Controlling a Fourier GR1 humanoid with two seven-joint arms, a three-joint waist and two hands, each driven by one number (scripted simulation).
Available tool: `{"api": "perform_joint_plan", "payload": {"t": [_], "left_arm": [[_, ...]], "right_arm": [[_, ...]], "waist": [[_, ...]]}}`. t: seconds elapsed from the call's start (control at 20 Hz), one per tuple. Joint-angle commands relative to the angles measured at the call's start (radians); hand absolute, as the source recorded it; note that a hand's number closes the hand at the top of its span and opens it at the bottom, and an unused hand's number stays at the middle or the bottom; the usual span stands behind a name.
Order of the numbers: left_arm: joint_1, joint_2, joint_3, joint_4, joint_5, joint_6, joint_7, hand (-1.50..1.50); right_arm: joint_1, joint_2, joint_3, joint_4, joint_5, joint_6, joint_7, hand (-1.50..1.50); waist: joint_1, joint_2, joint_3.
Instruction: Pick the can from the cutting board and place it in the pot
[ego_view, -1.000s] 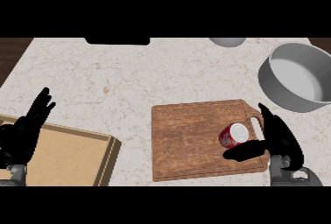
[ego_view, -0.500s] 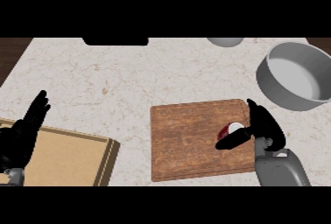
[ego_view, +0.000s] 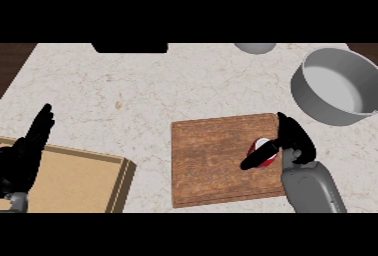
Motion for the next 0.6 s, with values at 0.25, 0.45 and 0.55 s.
{"api": "perform_joint_plan", "payload": {"t": [0.25, 0.45, 0.55], "left_arm": [[0.016, -0.006, 0.019, 0.048, 0.01, -0.038, -0.008, 0.0], [0.017, -0.003, 0.018, 0.003, -0.006, -0.031, 0.031, 0.0], [-0.019, -0.026, 0.014, 0.042, -0.01, -0.026, 0.028, 0.0]], "right_arm": [[-0.054, 0.052, -0.035, 0.093, 0.038, 0.047, 0.176, -1.5], [-0.03, 0.015, -0.025, 0.097, 0.019, 0.111, 0.089, 1.5], [-0.038, 0.043, 0.018, 0.072, 0.049, 0.113, 0.116, 1.5]], "waist": [[0.002, 0.01, -0.004], [0.0, 0.008, -0.004], [-0.007, 0.009, -0.004]]}}
